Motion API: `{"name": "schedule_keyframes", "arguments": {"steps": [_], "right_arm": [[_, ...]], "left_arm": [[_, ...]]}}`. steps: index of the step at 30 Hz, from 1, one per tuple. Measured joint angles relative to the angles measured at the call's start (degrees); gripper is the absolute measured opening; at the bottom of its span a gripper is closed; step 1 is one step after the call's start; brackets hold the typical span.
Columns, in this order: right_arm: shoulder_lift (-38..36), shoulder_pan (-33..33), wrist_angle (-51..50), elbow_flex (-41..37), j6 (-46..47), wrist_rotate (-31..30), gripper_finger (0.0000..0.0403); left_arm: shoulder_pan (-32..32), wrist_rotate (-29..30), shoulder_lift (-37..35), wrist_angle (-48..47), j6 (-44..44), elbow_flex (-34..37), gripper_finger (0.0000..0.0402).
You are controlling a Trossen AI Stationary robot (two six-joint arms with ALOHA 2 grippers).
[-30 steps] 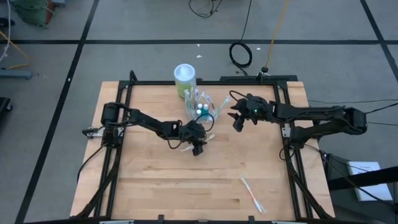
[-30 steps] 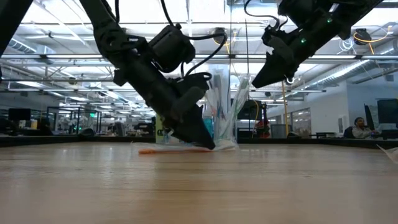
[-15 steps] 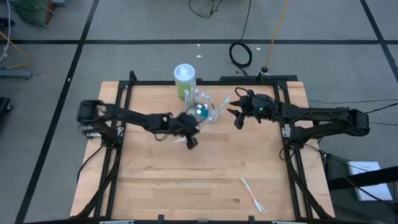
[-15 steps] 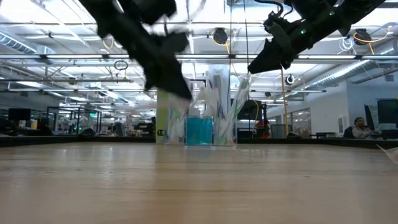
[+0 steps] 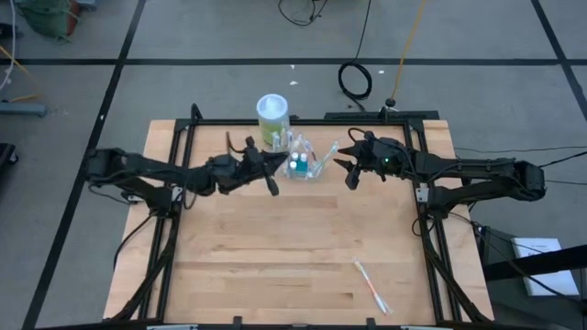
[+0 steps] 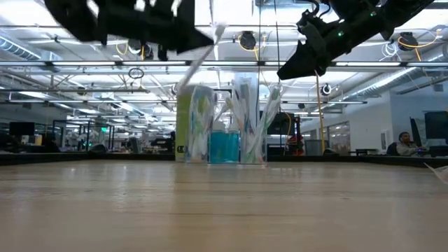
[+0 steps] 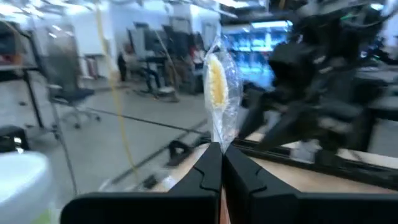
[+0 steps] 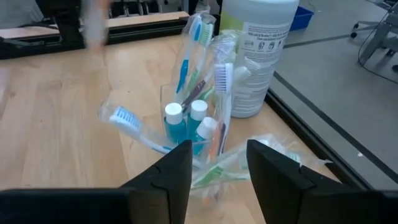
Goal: Pick & Place toothbrushing station
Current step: Put the orange toothbrush into the left of the transparent organizer
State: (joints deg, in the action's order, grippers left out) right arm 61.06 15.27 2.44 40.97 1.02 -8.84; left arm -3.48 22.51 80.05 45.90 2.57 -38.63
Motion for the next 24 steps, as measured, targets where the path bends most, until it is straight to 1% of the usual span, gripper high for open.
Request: {"name": "schedule_keyframes", "arguments": {"steps": [2,5,7,10,11,13,17,21,24], "right_arm": [[0.0,0.0,0.2,0.0,0.2,0.1,0.0144],[0.0,0.0,1.2,0.0,0.7,0.1,0.0144],[0.0,0.0,1.6,0.0,0.7,0.1,0.0144],[0.0,0.0,3.2,0.0,0.8,0.1,0.0142],[0.0,0.0,3.5,0.0,0.8,0.1,0.0142],[0.0,0.0,3.4,0.0,0.8,0.1,0.0142],[0.0,0.0,3.4,0.0,-0.3,0.0,0.0143],[0.0,0.0,3.4,0.0,-0.2,0.1,0.0143],[0.0,0.0,3.4,0.0,-0.2,0.1,0.0143]], "left_arm": [[-1.9,0.0,3.9,10.1,1.5,3.0,0.0002],[-4.6,-1.2,10.1,19.5,3.1,4.2,0.0002],[-6.5,-3.8,14.2,23.7,4.6,3.4,0.0002],[-9.2,-9.5,19.4,28.6,7.8,1.2,0.0002],[-10.0,-10.6,20.7,29.5,9.4,0.2,0.0002],[-11.7,-10.9,22.9,29.3,10.9,-1.5,0.0001],[-14.6,-10.4,26.9,29.1,5.6,-2.8,0.0001],[-14.9,-10.1,29.3,29.0,0.8,-2.6,0.0002],[-12.9,-5.2,29.7,28.6,0.7,-1.7,0.0001]]}}
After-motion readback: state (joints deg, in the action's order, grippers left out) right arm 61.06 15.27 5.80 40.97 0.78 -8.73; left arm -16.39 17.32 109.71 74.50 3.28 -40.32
